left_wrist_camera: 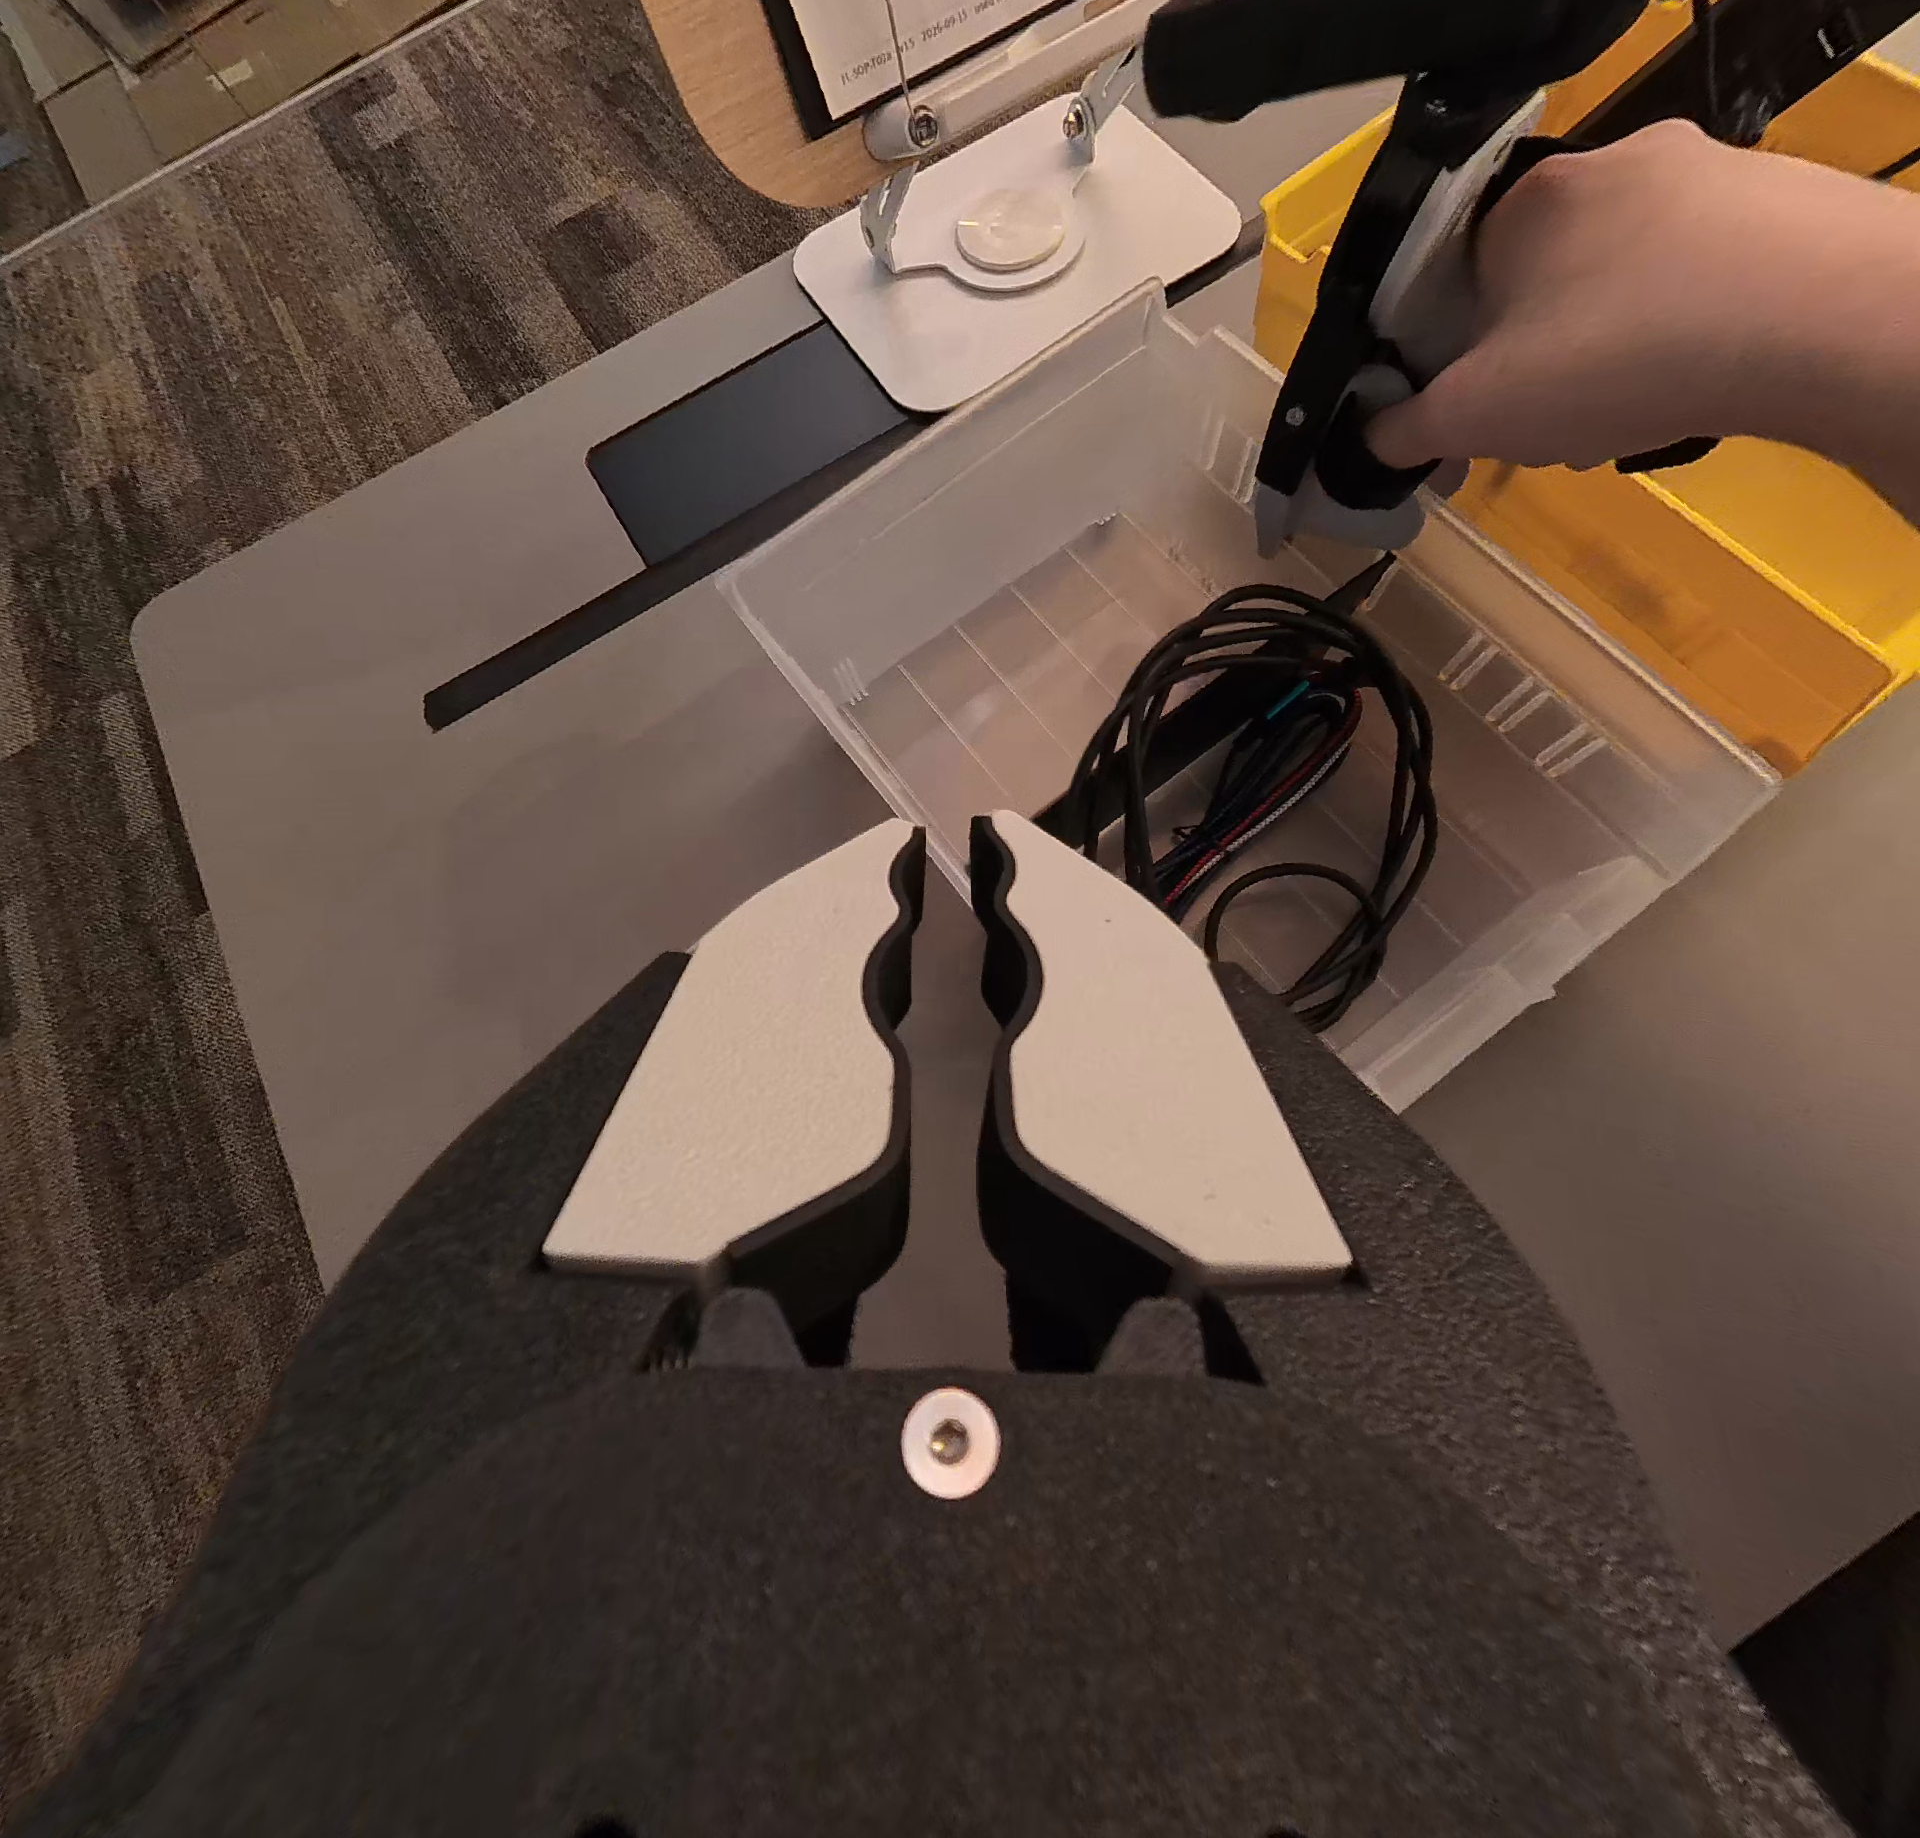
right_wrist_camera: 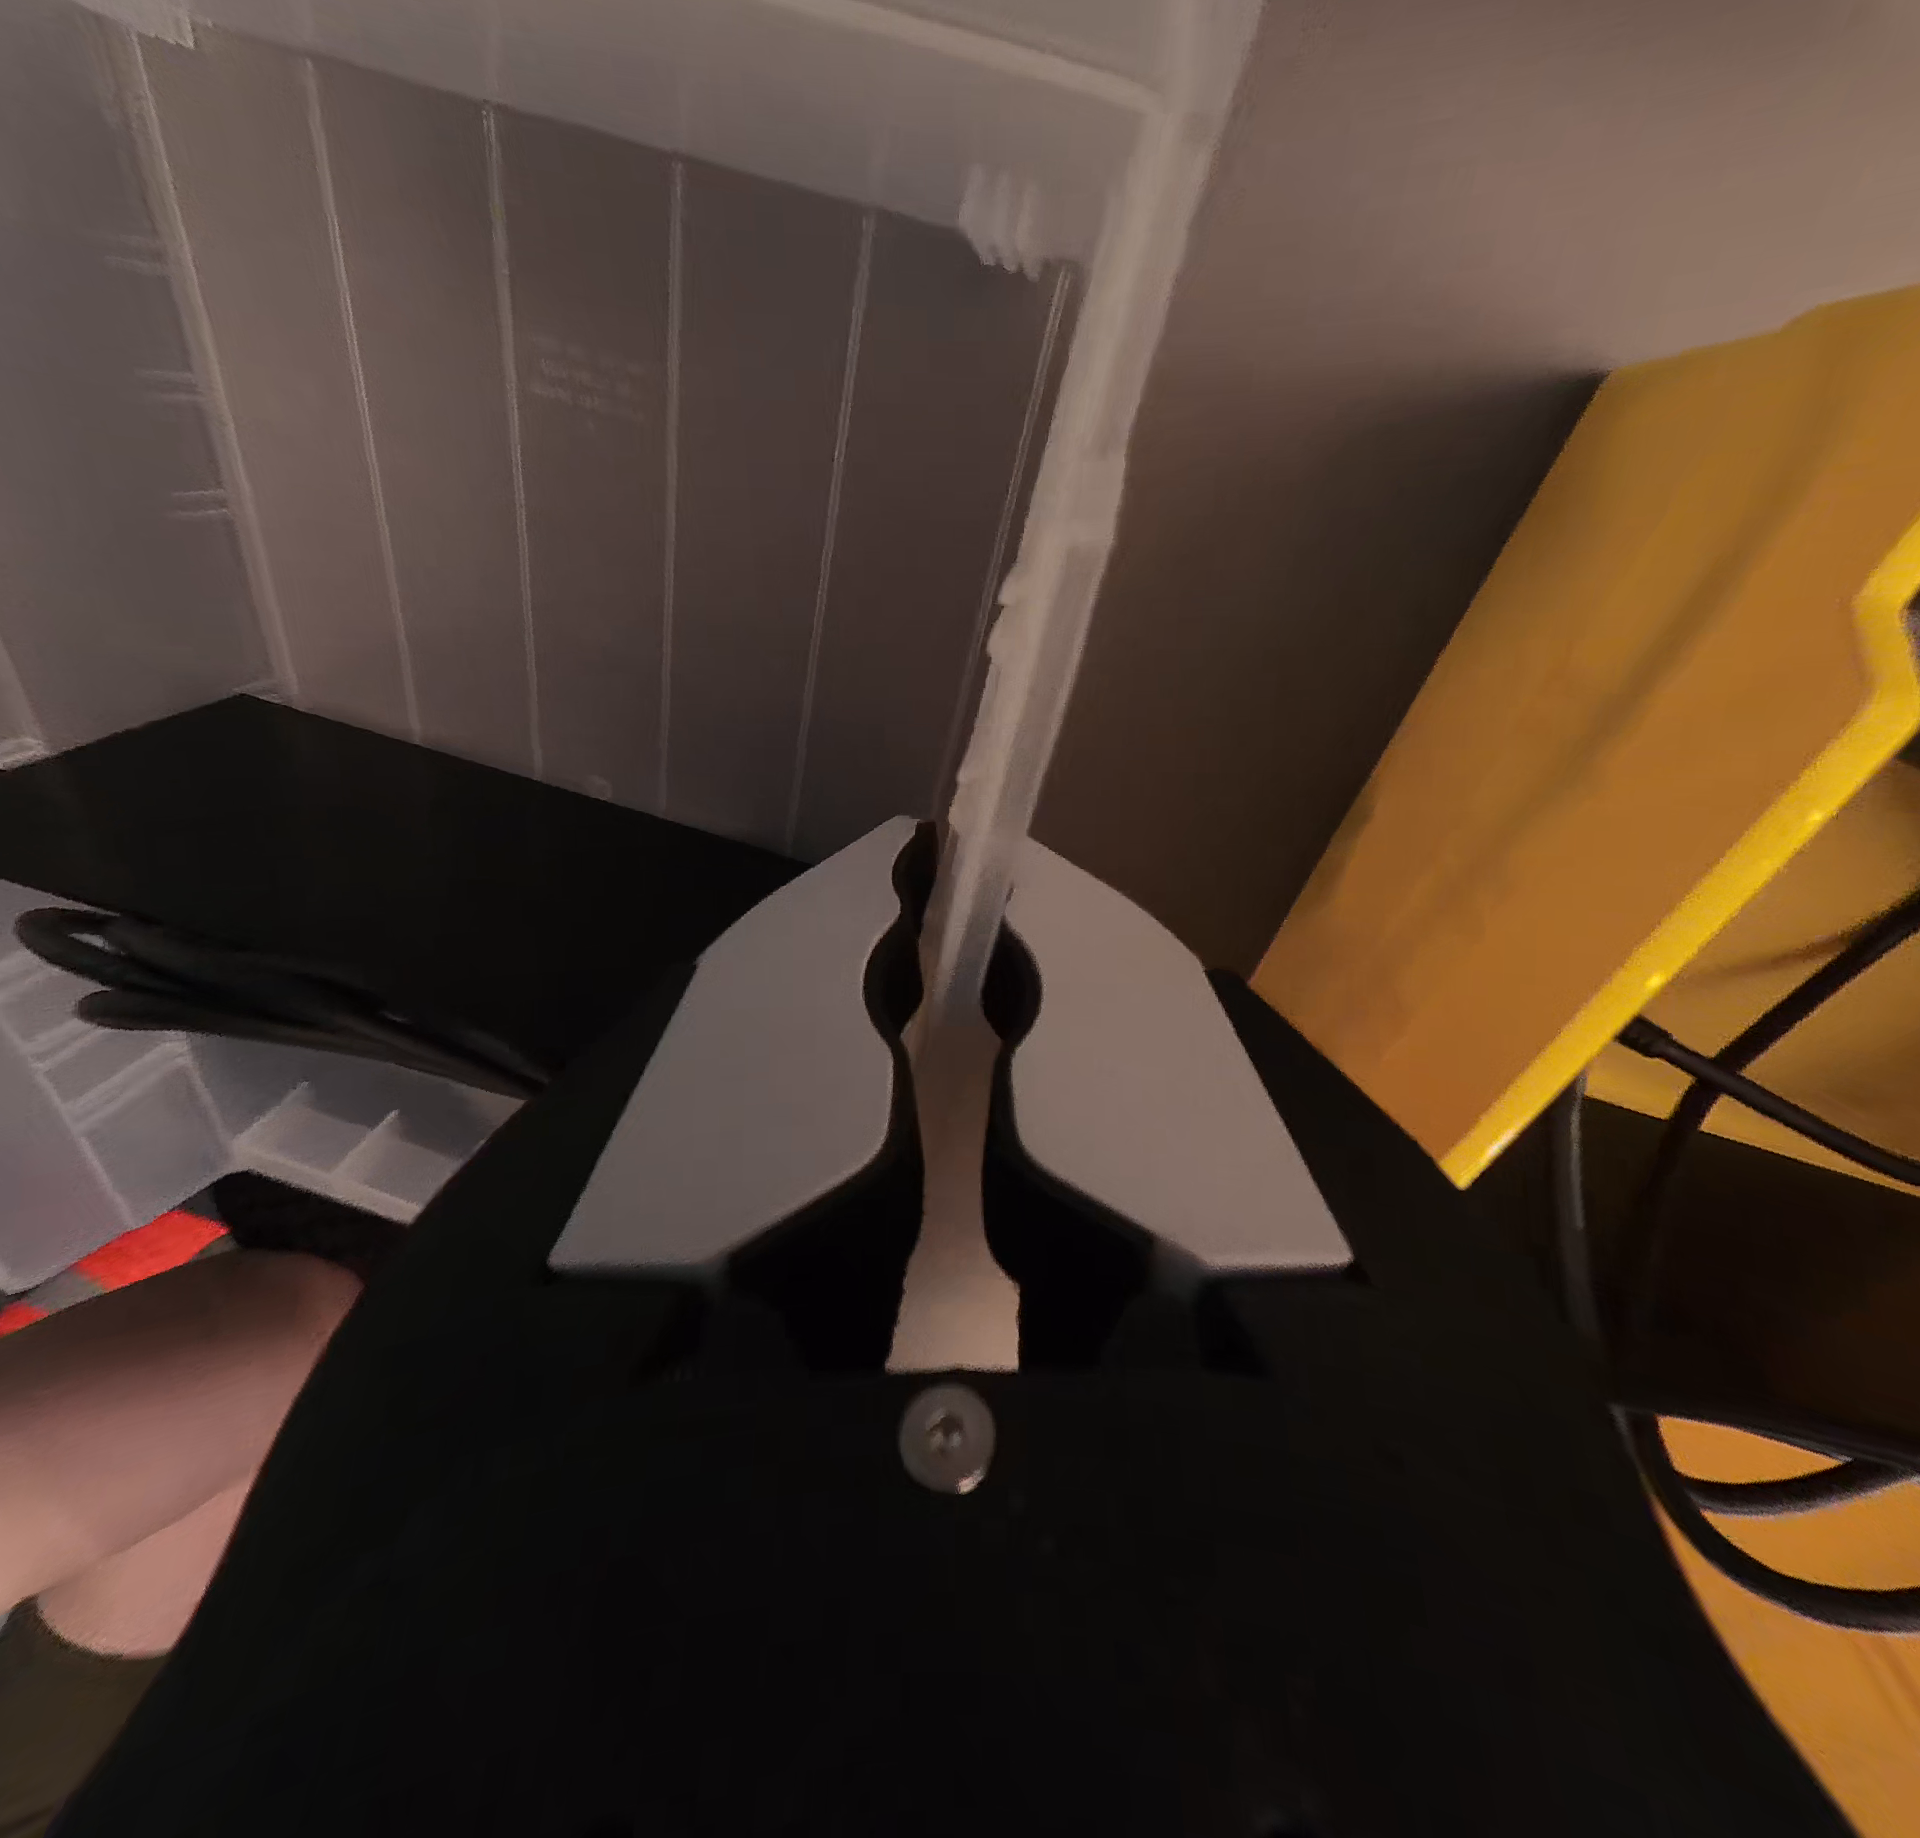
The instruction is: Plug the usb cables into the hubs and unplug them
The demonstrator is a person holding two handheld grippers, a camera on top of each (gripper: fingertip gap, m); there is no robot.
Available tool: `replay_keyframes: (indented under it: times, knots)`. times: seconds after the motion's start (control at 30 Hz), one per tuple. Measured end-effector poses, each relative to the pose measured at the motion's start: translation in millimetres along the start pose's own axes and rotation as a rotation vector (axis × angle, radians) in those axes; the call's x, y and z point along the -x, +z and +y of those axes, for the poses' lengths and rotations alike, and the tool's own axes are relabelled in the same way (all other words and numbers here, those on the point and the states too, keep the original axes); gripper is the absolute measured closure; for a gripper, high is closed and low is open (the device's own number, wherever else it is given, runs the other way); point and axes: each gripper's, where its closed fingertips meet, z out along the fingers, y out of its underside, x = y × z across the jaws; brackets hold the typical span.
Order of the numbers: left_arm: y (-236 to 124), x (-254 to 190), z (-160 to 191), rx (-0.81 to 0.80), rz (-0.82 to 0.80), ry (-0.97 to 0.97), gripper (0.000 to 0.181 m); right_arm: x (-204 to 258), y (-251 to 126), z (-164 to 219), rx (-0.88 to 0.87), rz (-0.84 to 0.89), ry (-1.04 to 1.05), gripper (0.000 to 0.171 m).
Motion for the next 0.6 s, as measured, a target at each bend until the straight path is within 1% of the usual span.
replay_keyframes:
  times: [0.07,0.3,0.6]
  knots:
    - [-0.7,1.3,0.4,-0.003,0.0,-0.008,0.174,4.8,-2.9,2.6,0.019,-0.041,0.014,0.163]
    - [-2.6,8.3,5.2,0.0,-0.008,-0.035,0.174,4.9,-25.2,1.5,0.027,0.002,0.011,0.162]
    - [-11.5,8.3,1.2,-0.035,-0.021,-0.036,0.174,3.0,-68.9,-1.7,0.029,0.086,-0.038,0.162]
